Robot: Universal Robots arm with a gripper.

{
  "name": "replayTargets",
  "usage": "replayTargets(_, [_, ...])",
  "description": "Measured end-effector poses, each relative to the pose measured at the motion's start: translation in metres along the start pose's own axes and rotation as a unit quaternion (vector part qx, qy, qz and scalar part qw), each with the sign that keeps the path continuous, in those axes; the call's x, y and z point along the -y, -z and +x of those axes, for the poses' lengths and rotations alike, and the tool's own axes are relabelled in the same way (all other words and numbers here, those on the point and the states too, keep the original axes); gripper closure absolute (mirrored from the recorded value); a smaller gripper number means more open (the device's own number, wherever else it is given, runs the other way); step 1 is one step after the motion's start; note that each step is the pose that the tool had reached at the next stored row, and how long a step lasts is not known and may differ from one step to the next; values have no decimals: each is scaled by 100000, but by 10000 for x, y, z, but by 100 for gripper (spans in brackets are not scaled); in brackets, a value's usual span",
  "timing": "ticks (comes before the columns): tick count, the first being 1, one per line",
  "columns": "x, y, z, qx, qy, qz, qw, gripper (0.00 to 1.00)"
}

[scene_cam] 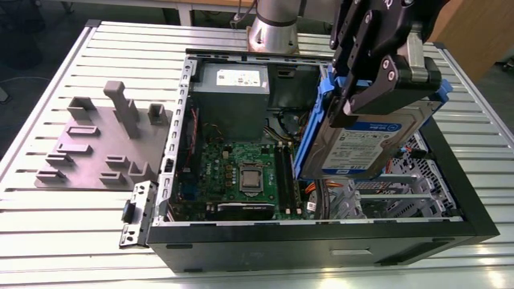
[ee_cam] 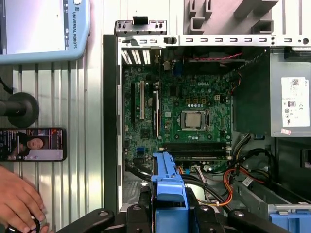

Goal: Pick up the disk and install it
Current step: 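Insert the disk into the insertion slot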

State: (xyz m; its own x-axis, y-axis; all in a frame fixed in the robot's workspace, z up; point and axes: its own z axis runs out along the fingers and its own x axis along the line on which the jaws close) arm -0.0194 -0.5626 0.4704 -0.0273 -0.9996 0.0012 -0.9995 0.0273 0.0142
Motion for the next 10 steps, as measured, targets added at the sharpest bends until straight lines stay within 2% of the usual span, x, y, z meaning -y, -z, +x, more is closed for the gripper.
replayTargets(10, [20, -9, 17, 9, -2, 0, 100000, 64])
